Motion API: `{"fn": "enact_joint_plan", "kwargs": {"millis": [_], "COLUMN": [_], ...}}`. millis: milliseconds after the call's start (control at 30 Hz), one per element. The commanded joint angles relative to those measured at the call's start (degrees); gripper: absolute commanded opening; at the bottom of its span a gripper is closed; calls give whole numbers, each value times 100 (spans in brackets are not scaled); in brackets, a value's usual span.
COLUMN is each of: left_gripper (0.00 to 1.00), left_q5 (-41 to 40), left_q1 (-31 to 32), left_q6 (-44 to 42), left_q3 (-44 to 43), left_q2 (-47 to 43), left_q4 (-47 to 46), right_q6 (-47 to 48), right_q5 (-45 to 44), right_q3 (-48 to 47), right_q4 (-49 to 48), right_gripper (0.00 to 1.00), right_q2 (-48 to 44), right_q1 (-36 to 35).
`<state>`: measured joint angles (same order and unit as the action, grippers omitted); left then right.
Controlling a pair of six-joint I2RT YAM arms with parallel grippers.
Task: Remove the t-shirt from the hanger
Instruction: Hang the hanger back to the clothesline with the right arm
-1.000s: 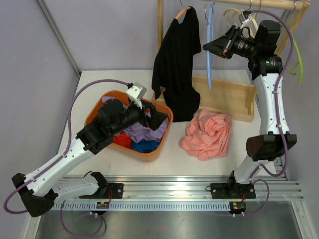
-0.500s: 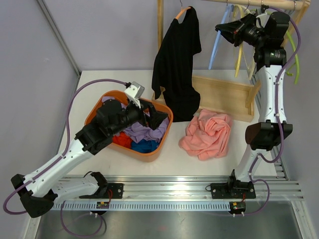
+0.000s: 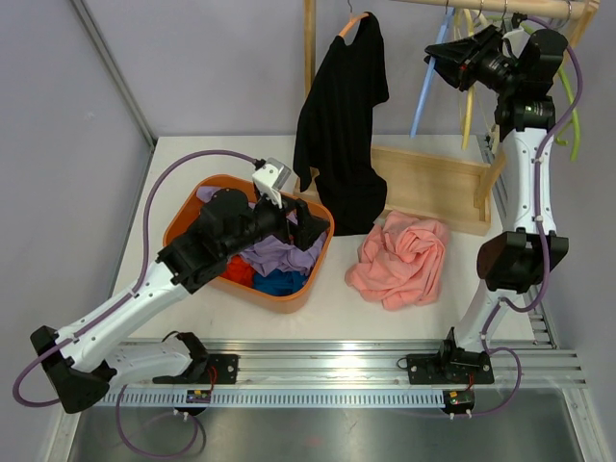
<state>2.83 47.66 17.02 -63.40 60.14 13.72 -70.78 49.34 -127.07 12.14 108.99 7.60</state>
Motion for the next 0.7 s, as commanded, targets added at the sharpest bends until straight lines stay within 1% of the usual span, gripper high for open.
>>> {"fn": "enact_joint_plan", "kwargs": {"millis": [0, 33, 167, 333, 400, 500, 567, 667], "left_gripper": [99, 99, 99, 99, 99, 99, 99, 99], "left_q5": [182, 209, 262, 297, 306, 262, 253, 236], "left_q1": [-20, -20, -20, -20, -20, -20, -20, -20], "left_q6": [65, 56, 56, 126, 170, 214, 241, 276], "left_q3": [-200, -165, -94, 55, 73, 152, 204, 222], "left_q2": [7, -2, -28, -125, -160, -248, -301, -327], "left_q4": [-272, -290, -361, -440, -440, -457, -475, -501], "right_q6": [-6, -14, 82, 91, 73, 4, -49, -15], "right_q5": [129, 120, 93, -12, -30, -30, -47, -91], "right_q3": [94, 129, 252, 296, 331, 279, 157, 15], "right_q4": [-520, -520, -485, -441, -537, -660, -748, -696], "right_gripper": [34, 34, 41, 43, 47, 51, 52, 56], "right_q2": [-466, -510, -616, -668, -703, -678, -660, -589], "right_q1": [75, 84, 84, 93, 102, 119, 137, 198]}}
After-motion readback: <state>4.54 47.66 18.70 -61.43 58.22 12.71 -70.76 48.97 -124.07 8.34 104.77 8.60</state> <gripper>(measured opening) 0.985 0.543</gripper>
